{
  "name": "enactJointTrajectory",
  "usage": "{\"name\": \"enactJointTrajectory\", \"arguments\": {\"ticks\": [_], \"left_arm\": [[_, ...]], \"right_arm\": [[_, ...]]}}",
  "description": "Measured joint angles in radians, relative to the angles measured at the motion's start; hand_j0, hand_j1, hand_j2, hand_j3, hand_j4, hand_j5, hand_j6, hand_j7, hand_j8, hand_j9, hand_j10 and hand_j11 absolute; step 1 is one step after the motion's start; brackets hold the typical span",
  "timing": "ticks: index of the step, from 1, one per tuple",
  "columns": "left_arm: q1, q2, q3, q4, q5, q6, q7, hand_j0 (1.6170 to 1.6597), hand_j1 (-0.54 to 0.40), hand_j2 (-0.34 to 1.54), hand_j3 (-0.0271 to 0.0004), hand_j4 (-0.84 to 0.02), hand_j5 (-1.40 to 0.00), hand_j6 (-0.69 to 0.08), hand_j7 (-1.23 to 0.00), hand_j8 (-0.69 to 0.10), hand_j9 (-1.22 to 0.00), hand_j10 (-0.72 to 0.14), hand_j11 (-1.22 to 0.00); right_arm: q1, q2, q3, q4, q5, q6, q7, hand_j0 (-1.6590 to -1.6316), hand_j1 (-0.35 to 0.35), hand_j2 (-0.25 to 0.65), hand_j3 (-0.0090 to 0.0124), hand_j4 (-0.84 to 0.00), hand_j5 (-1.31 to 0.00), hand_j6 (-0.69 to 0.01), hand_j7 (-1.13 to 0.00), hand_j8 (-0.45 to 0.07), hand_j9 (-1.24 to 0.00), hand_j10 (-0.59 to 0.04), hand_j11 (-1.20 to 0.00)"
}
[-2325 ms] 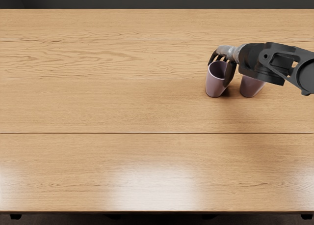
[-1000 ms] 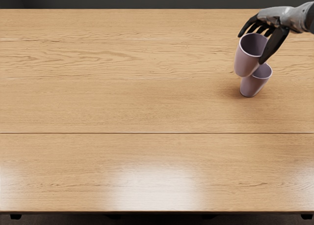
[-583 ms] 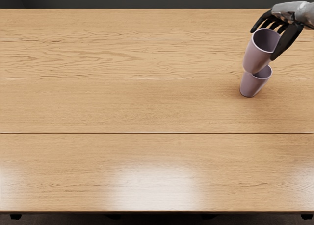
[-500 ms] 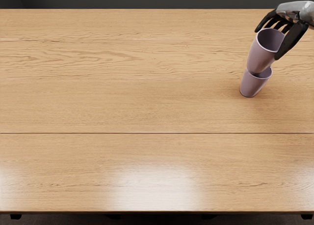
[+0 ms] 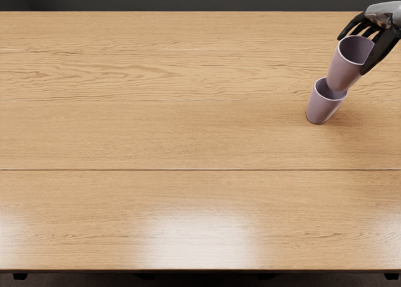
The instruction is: Pick up cup and place in cup with right hand
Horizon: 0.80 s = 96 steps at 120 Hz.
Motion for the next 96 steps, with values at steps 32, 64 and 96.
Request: {"name": "enactJointTrajectory", "arguments": {"ticks": [32, 64, 96], "left_arm": [[0.0, 0.0, 0.0, 0.0, 0.0, 0.0, 0.0, 1.6581, 0.349, 0.0, 0.0, 0.0, 0.0, 0.0, 0.0, 0.0, 0.0, 0.0, 0.0], [0.0, 0.0, 0.0, 0.0, 0.0, 0.0, 0.0, 1.6581, 0.349, 0.0, 0.0, 0.0, 0.0, 0.0, 0.0, 0.0, 0.0, 0.0, 0.0], [0.0, 0.0, 0.0, 0.0, 0.0, 0.0, 0.0, 1.6581, 0.349, 0.0, 0.0, 0.0, 0.0, 0.0, 0.0, 0.0, 0.0, 0.0, 0.0]], "right_arm": [[0.0, 0.048, -0.001, -0.057, -0.002, -0.001, 0.0, -1.6581, 0.101, 0.05, 0.0007, -0.41, -0.55, -0.337, -0.54, -0.322, -0.55, -0.405, -0.55], [-0.006, 0.071, -0.001, -0.077, 0.001, 0.001, 0.0, -1.6579, 0.1, 0.059, -0.0001, -0.408, -0.55, -0.342, -0.54, -0.327, -0.55, -0.408, -0.55], [-0.013, 0.062, 0.0, -0.071, 0.004, 0.009, 0.001, -1.6581, 0.1, 0.055, 0.0006, -0.409, -0.54, -0.341, -0.54, -0.329, -0.55, -0.407, -0.55]]}}
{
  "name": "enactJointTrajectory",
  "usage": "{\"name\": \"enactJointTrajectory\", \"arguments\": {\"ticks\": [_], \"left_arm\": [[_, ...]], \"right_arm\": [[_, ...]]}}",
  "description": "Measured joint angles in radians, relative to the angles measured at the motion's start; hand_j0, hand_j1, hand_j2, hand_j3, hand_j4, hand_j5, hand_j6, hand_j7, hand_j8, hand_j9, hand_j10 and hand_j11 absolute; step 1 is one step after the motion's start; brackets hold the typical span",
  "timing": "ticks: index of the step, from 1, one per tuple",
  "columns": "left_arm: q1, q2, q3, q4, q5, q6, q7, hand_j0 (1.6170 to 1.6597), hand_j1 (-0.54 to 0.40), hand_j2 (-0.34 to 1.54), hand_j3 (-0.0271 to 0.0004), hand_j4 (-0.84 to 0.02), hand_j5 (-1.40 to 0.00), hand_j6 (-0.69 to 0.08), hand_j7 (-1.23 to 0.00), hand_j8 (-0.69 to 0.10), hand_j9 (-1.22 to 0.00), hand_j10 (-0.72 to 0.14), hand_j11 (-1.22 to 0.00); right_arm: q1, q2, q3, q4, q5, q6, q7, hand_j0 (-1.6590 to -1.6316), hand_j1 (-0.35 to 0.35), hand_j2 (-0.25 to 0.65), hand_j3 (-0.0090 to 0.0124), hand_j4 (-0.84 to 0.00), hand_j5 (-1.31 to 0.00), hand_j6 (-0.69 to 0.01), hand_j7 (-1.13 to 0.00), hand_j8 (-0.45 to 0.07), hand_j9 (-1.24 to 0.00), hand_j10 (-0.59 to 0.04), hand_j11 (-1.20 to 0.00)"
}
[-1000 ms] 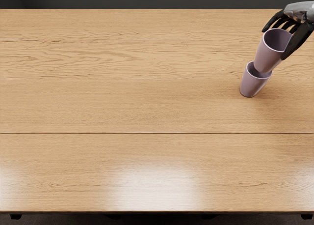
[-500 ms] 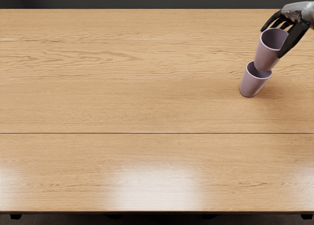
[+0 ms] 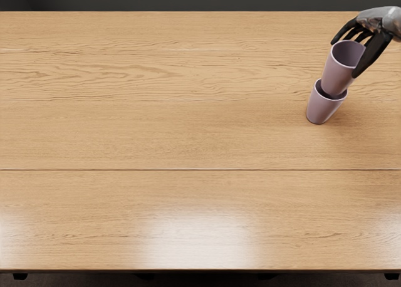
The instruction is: Pick up cup and place in cup with right hand
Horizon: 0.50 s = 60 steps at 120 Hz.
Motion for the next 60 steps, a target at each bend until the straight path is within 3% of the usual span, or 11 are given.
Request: {"name": "enactJointTrajectory", "arguments": {"ticks": [60], "left_arm": [[0.0, 0.0, 0.0, 0.0, 0.0, 0.0, 0.0, 1.6581, 0.349, 0.0, 0.0, 0.0, 0.0, 0.0, 0.0, 0.0, 0.0, 0.0, 0.0]], "right_arm": [[-0.021, 0.003, 0.001, -0.005, 0.009, 0.0, 0.003, -1.658, 0.098, 0.05, 0.0004, -0.406, -0.54, -0.344, -0.53, -0.335, -0.54, -0.403, -0.54]]}}
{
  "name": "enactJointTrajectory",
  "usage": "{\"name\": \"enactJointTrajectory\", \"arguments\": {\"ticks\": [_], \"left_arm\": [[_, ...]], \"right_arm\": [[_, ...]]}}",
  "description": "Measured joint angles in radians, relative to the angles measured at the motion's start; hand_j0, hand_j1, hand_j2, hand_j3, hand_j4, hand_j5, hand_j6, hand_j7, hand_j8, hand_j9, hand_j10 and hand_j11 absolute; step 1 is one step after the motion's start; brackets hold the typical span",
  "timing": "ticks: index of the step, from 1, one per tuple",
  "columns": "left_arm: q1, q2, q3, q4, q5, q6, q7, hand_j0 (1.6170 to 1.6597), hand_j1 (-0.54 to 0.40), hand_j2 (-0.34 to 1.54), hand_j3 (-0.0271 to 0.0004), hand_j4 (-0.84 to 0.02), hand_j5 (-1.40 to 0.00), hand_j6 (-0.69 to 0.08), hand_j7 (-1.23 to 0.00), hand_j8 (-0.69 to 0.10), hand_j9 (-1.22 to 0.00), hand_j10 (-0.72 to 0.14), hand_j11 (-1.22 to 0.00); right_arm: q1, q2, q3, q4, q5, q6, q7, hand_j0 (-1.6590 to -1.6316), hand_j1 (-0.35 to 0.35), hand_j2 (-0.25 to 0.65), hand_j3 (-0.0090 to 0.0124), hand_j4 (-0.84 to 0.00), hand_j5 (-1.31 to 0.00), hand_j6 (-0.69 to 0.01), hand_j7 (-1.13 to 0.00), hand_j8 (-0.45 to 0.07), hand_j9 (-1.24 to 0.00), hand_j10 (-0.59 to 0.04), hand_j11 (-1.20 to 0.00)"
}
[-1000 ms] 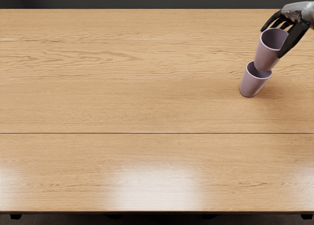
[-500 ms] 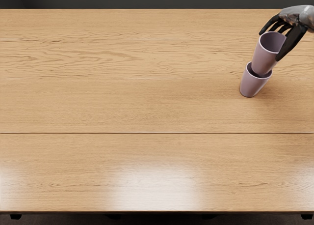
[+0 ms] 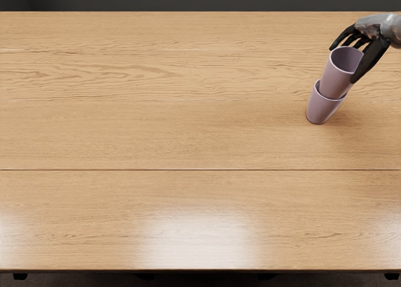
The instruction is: Pick up cup and place in cup with right hand
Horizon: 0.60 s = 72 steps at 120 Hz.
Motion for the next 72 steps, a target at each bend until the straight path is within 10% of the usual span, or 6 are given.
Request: {"name": "enactJointTrajectory", "arguments": {"ticks": [20, 43, 72], "left_arm": [[0.0, 0.0, 0.0, 0.0, 0.0, 0.0, 0.0, 1.6581, 0.349, 0.0, 0.0, 0.0, 0.0, 0.0, 0.0, 0.0, 0.0, 0.0, 0.0], [0.0, 0.0, 0.0, 0.0, 0.0, 0.0, 0.0, 1.6581, 0.349, 0.0, -0.0001, 0.0, 0.0, 0.0, 0.0, 0.0, 0.0, 0.0, 0.0], [0.0, 0.0, 0.0, 0.0, 0.0, 0.0, 0.0, 1.6581, 0.349, 0.0, -0.0001, 0.0, 0.0, 0.0, 0.0, 0.0, 0.0, 0.0, 0.0]], "right_arm": [[-0.002, 0.004, -0.001, -0.002, -0.001, -0.001, 0.001, -1.6579, 0.09, 0.039, 0.0, -0.401, -0.53, -0.347, -0.52, -0.335, -0.53, -0.399, -0.53], [-0.003, 0.016, 0.002, -0.023, 0.017, -0.001, 0.003, -1.658, -0.14, 0.01, 0.0, -0.191, -0.25, -0.171, -0.25, -0.165, -0.25, -0.19, -0.25], [-0.005, 0.026, 0.002, 0.003, 0.029, 0.0, 0.004, -1.658, -0.257, -0.001, 0.0, -0.086, -0.11, -0.081, -0.11, -0.079, -0.11, -0.085, -0.11]]}}
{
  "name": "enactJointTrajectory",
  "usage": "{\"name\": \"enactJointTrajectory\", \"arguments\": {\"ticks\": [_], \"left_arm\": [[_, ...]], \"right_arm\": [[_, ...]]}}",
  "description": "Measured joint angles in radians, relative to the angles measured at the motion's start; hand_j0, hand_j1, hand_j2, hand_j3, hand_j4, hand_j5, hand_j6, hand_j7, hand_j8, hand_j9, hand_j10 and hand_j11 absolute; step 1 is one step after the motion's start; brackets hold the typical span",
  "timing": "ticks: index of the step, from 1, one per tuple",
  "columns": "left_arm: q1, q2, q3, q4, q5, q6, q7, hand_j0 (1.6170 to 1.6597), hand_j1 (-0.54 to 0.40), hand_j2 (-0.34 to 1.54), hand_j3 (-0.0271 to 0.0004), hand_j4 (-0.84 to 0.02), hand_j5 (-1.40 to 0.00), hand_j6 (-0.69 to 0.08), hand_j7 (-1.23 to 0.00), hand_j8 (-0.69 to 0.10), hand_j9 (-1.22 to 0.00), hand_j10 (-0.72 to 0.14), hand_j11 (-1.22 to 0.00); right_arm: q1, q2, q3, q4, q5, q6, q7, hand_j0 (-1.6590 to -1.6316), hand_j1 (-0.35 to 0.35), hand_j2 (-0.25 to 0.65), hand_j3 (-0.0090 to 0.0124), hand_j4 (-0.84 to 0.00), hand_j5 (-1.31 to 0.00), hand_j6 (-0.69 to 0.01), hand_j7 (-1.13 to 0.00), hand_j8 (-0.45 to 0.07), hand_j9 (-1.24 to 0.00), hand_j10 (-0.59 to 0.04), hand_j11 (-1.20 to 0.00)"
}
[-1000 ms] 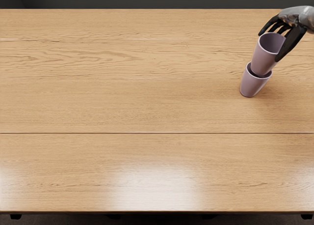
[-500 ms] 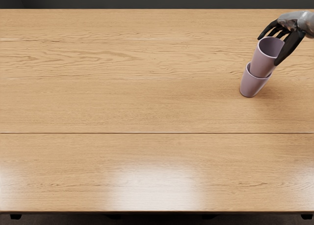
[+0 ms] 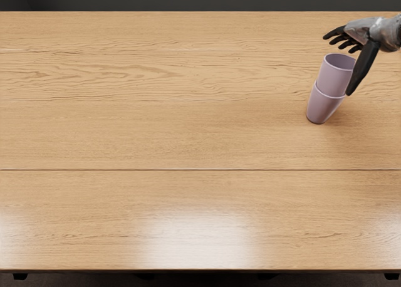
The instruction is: Pick up cup and place in cup with right hand
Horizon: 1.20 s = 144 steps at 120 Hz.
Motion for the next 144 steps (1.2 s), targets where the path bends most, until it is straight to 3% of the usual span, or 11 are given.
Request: {"name": "enactJointTrajectory", "arguments": {"ticks": [44, 62, 77, 85, 102, 110, 126, 144], "left_arm": [[0.0, 0.0, 0.0, 0.0, 0.0, 0.0, 0.0, 1.6581, 0.349, 0.0, -0.0001, 0.0, 0.0, 0.0, 0.0, 0.0, 0.0, 0.0, 0.0], [0.0, 0.0, 0.0, 0.0, 0.0, 0.0, 0.0, 1.6581, 0.349, 0.0, 0.0, 0.0, 0.0, 0.0, 0.0, 0.0, 0.0, 0.0, 0.0], [0.0, 0.0, 0.0, 0.0, 0.0, 0.0, 0.0, 1.6581, 0.349, 0.0, 0.0, 0.0, 0.0, 0.0, 0.0, 0.0, 0.0, 0.0, 0.0], [0.0, 0.0, 0.0, 0.0, 0.0, 0.0, 0.0, 1.6581, 0.349, 0.0, 0.0, 0.0, 0.0, 0.0, 0.0, 0.0, 0.0, 0.0, 0.0], [0.0, 0.0, 0.0, 0.0, 0.0, 0.0, 0.0, 1.6581, 0.349, 0.0, 0.0, 0.0, 0.0, 0.0, 0.0, 0.0, 0.0, 0.0, 0.0], [0.0, 0.0, 0.0, 0.0, 0.0, 0.0, 0.0, 1.6581, 0.349, 0.0, 0.0, 0.0, 0.0, 0.0, 0.0, 0.0, 0.0, 0.0, 0.0], [0.0, 0.0, 0.0, 0.0, 0.0, 0.0, 0.0, 1.6581, 0.349, 0.0, -0.0001, 0.0, 0.0, 0.0, 0.0, 0.0, 0.0, 0.0, 0.0], [-0.006, 0.0, -0.001, -0.002, 0.0, -0.001, 0.0, 1.6581, 0.349, 0.0, -0.0001, 0.0, 0.0, 0.0, 0.0, 0.0, 0.0, 0.0, 0.0]], "right_arm": [[0.038, 0.013, 0.014, 0.187, -0.014, -0.01, -0.007, -1.6581, -0.3, -0.005, 0.0, -0.047, -0.06, -0.047, -0.06, -0.046, -0.06, -0.046, -0.06], [0.037, 0.078, 0.015, 0.238, -0.01, -0.005, -0.006, -1.6581, -0.304, -0.006, 0.0, -0.042, -0.05, -0.043, -0.05, -0.042, -0.05, -0.041, -0.05], [0.013, 0.094, 0.017, 0.34, 0.051, 0.03, 0.003, -1.6581, -0.306, -0.006, 0.0, -0.04, -0.05, -0.041, -0.05, -0.04, -0.05, -0.039, -0.05], [-0.013, 0.064, 0.019, 0.389, 0.117, 0.093, 0.047, -1.6581, -0.306, -0.006, 0.0, -0.039, -0.05, -0.04, -0.05, -0.039, -0.05, -0.038, -0.05], [-0.13, -0.089, 0.033, 0.47, 0.258, 0.178, 0.218, -1.6581, -0.307, -0.006, 0.0, -0.038, -0.05, -0.039, -0.05, -0.038, -0.05, -0.037, -0.05], [-0.196, -0.161, 0.038, 0.476, 0.306, 0.192, 0.272, -1.6581, -0.308, -0.006, 0.0, -0.038, -0.05, -0.039, -0.05, -0.038, -0.05, -0.037, -0.05], [-0.335, -0.231, 0.04, 0.445, 0.34, 0.203, 0.312, -1.6581, -0.308, -0.006, 0.0, -0.038, -0.05, -0.039, -0.05, -0.038, -0.05, -0.037, -0.05], [-0.391, -0.29, 0.043, 0.434, 0.354, 0.206, 0.324, -1.6581, -0.309, -0.006, 0.0, -0.038, -0.05, -0.039, -0.05, -0.038, -0.05, -0.038, -0.05]]}}
